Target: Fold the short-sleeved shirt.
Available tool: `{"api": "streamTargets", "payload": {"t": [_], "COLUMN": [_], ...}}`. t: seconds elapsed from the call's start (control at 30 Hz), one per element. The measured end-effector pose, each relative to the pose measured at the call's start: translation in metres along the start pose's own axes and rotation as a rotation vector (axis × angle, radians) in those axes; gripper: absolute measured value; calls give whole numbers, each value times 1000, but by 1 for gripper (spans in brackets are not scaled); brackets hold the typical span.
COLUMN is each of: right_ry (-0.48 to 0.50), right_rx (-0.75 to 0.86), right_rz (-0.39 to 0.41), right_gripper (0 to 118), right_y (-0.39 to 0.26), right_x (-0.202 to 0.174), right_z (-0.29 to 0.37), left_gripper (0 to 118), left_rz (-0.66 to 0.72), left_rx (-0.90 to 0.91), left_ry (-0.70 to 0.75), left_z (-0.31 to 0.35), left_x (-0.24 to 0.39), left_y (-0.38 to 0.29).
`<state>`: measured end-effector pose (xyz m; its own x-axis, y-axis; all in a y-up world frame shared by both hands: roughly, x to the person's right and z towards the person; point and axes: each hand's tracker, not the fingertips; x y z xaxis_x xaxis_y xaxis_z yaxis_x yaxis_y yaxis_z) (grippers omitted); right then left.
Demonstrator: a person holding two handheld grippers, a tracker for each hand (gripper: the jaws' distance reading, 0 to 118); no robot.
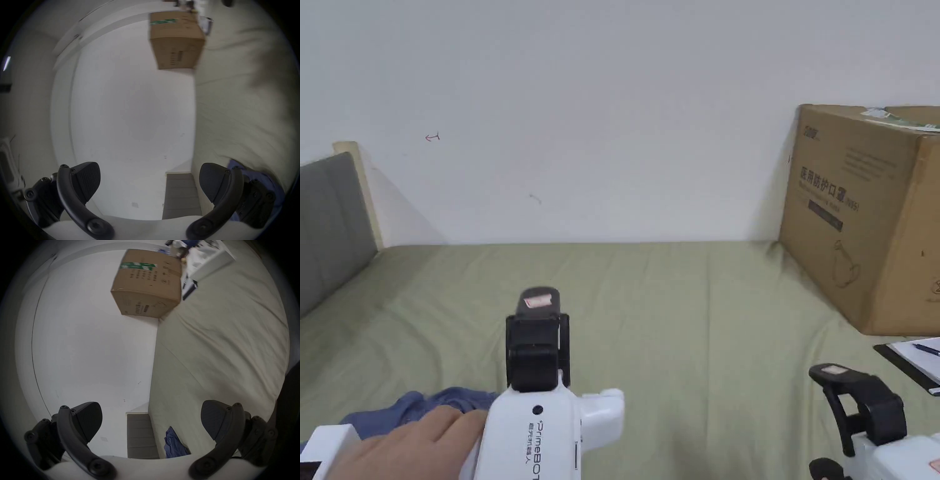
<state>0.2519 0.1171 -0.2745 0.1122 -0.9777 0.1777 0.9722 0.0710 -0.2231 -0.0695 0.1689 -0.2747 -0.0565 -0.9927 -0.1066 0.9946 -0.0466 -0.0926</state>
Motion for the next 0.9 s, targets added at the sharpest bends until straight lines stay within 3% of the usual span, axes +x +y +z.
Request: {"api": "streamTargets", "payload": {"t": [0.07, 0.2, 0.27, 0.33, 0.4, 0.47, 0.5, 0.57, 0.6, 0.67, 0.8, 0.9], "right_ry": [0, 32, 41, 50, 54, 77, 89, 66, 56, 37, -8, -17], "right_rx": [23, 51, 92, 173, 288, 409, 456, 528, 545, 545, 463, 442], "right_rz": [25, 25, 130, 406, 814, 1124, 1249, 1422, 1487, 1544, 1478, 1476], "right_gripper": [118, 118, 118, 118, 118, 118, 118, 118, 118, 118, 118, 118], "right_y": [-3, 3, 5, 1, -13, -33, -42, -57, -63, -71, -75, -72], "right_x": [-3, -13, -27, -50, -80, -103, -111, -115, -114, -107, -88, -80], "right_z": [3, 6, 11, 18, 29, 38, 42, 42, 42, 40, 35, 32], "left_gripper": [118, 118, 118, 118, 118, 118, 118, 118, 118, 118, 118, 118], "left_rz": [76, 121, 294, 548, 852, 1147, 1300, 1538, 1592, 1608, 1518, 1473], "left_rx": [-16, 3, -12, -56, -72, -97, -107, -122, -125, -111, -105, -94], "left_ry": [-97, -67, -82, -135, -145, -123, -111, -62, 1, 86, 59, 37], "left_z": [0, 1, 1, 1, 1, 0, 0, 3, 8, 17, 23, 23], "left_x": [-3, 0, -13, -36, -59, -74, -79, -79, -76, -66, -44, -38], "left_y": [2, 3, 3, -1, -14, -29, -39, -57, -60, -65, -63, -59]}}
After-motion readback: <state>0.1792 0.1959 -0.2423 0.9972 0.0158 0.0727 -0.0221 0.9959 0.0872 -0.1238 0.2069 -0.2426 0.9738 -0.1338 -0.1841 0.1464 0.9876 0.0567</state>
